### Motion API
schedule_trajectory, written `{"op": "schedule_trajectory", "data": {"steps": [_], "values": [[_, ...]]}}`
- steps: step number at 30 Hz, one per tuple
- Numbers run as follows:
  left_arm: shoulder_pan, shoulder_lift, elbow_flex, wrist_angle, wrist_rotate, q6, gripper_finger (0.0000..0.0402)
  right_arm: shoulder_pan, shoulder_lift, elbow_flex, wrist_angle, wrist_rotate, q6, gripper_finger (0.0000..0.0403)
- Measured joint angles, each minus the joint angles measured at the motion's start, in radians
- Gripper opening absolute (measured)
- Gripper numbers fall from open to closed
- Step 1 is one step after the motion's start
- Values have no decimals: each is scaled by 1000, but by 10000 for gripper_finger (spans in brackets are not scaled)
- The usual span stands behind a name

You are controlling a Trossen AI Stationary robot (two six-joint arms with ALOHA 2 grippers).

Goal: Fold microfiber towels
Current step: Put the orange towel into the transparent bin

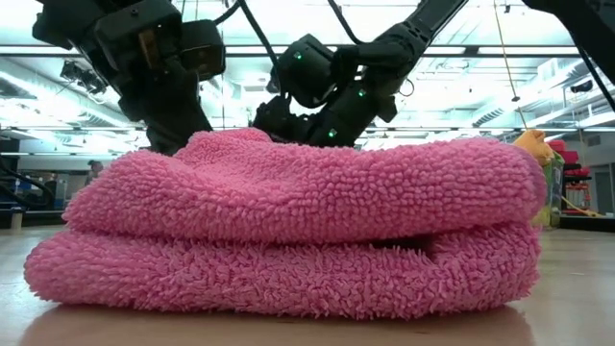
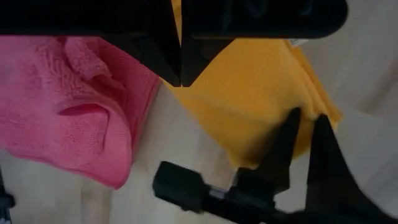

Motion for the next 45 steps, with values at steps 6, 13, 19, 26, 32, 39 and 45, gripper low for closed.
{"op": "schedule_trajectory", "data": {"steps": [6,13,19,26,32,39,45], "values": [[-3,8,2,-120,17,-66,19,0,-26,-1,-30,-15,3,92],[-54,8,2,-172,43,-103,30,22,-108,0,-63,-223,-130,111],[-54,8,2,-186,36,-89,17,88,-106,-2,-116,-249,-260,200],[-35,8,2,-191,18,-55,13,166,-98,-2,-178,4,-529,309],[-27,20,1,-197,14,-55,23,173,-95,-5,-118,120,-600,327],[-27,22,1,-208,14,-62,10,182,-51,-7,-94,121,-648,327],[-27,22,1,-228,14,-62,23,183,-64,-5,-96,211,-646,325]]}}
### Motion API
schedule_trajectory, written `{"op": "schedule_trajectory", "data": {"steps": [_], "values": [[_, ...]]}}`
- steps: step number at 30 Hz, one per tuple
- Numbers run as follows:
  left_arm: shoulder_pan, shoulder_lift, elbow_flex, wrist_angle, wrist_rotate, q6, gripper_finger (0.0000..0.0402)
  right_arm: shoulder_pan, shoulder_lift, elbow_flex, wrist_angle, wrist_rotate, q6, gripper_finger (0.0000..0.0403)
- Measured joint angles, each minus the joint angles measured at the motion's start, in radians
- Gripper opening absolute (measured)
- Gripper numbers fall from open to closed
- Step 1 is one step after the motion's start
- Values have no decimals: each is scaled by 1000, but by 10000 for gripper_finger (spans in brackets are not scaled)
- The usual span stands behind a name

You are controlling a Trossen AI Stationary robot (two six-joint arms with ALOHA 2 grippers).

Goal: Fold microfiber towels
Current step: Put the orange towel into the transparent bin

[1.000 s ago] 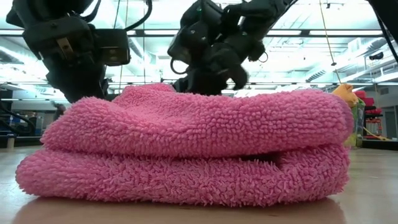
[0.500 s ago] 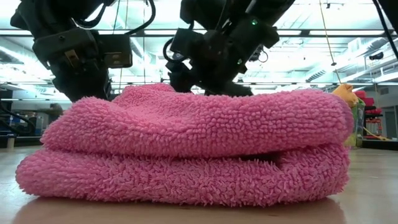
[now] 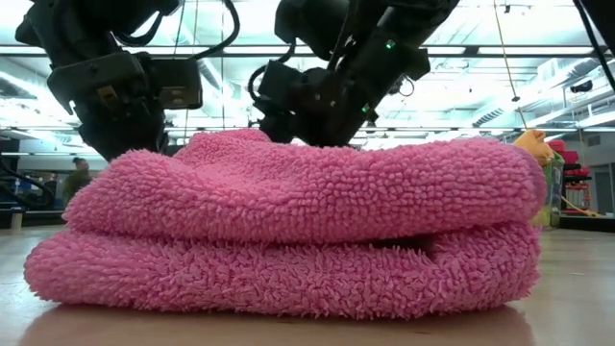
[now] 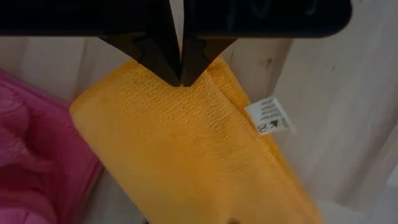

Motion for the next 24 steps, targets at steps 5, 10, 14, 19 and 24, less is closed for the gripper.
{"op": "schedule_trajectory", "data": {"steps": [5,10,14,19,24], "values": [[0,0,0,-18,0,0,30,-32,-30,-1,-120,7,161,325],[-3,21,0,-1,2,-4,21,-106,-118,0,-165,-126,432,325],[-14,32,0,44,25,-8,15,-209,-156,2,-155,-332,721,325],[-40,50,-1,79,27,-26,17,-286,-92,-1,-150,-483,988,325],[-51,82,0,107,33,-32,25,-254,-56,2,-122,-497,1101,325]]}}
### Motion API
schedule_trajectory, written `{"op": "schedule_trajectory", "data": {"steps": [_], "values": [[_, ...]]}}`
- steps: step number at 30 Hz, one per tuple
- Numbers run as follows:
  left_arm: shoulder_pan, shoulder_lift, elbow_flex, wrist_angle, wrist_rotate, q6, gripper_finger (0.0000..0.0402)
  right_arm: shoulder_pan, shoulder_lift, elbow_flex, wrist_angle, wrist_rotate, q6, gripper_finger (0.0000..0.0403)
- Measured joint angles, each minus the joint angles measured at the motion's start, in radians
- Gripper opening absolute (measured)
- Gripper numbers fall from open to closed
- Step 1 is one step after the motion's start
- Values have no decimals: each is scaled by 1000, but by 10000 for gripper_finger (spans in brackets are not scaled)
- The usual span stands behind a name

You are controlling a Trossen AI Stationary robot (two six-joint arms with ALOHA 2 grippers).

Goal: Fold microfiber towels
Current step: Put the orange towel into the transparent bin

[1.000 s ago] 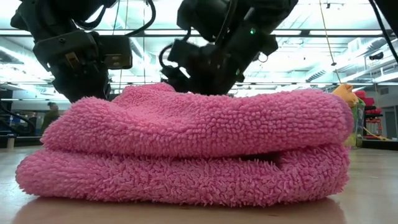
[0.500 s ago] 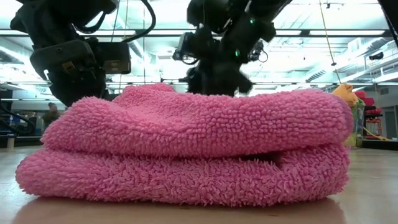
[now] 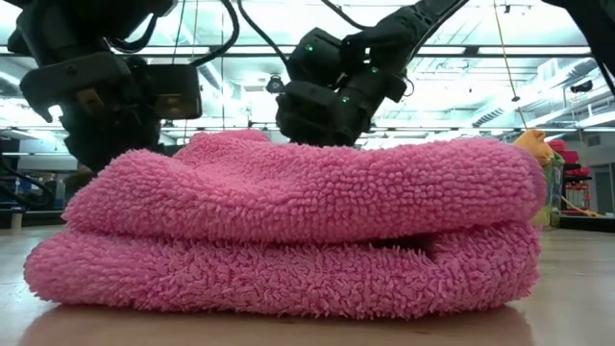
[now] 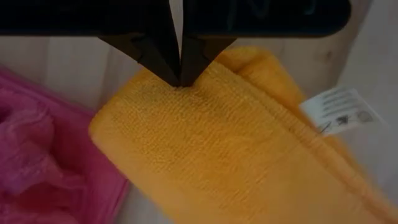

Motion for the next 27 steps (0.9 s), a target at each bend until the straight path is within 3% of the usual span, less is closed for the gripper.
{"op": "schedule_trajectory", "data": {"steps": [7,21,27], "values": [[0,17,0,3,1,5,17,40,35,1,41,80,54,325],[22,15,1,-74,-54,1,15,28,64,-1,129,100,128,324],[49,15,1,-75,-58,4,18,31,88,0,143,103,151,303]]}}
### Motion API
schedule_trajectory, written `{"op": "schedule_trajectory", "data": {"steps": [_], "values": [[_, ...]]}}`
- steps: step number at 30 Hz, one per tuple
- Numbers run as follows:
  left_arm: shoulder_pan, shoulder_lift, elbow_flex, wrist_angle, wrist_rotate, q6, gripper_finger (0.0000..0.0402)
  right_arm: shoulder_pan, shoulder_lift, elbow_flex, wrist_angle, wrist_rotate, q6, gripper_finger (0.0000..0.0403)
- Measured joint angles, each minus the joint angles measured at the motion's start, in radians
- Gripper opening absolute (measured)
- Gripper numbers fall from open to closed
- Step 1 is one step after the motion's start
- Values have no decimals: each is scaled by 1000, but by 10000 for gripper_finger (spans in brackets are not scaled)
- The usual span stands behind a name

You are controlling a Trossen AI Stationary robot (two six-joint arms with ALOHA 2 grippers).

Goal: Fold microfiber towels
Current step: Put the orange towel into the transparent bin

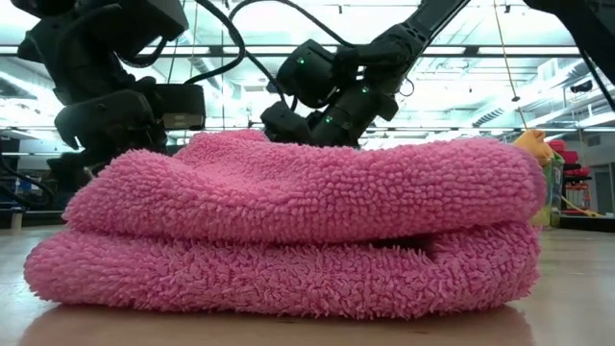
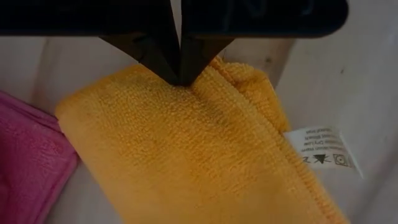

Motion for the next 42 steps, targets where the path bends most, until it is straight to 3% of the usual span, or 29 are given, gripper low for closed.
{"op": "schedule_trajectory", "data": {"steps": [11,14,19,21,32,42], "values": [[0,0,0,11,-1,1,15,2,49,3,88,-6,55,233],[0,0,0,12,-2,1,13,1,51,2,85,1,53,177],[0,-16,-2,15,20,-25,22,0,45,-1,66,-30,9,44],[-2,-42,-1,12,37,-25,24,-2,37,-2,55,-46,-26,17],[-37,-251,-1,-75,57,-57,10,-8,-101,-4,-119,-40,-57,13],[-39,-290,-1,-89,61,-80,23,-50,-338,-2,-466,21,-131,13]]}}
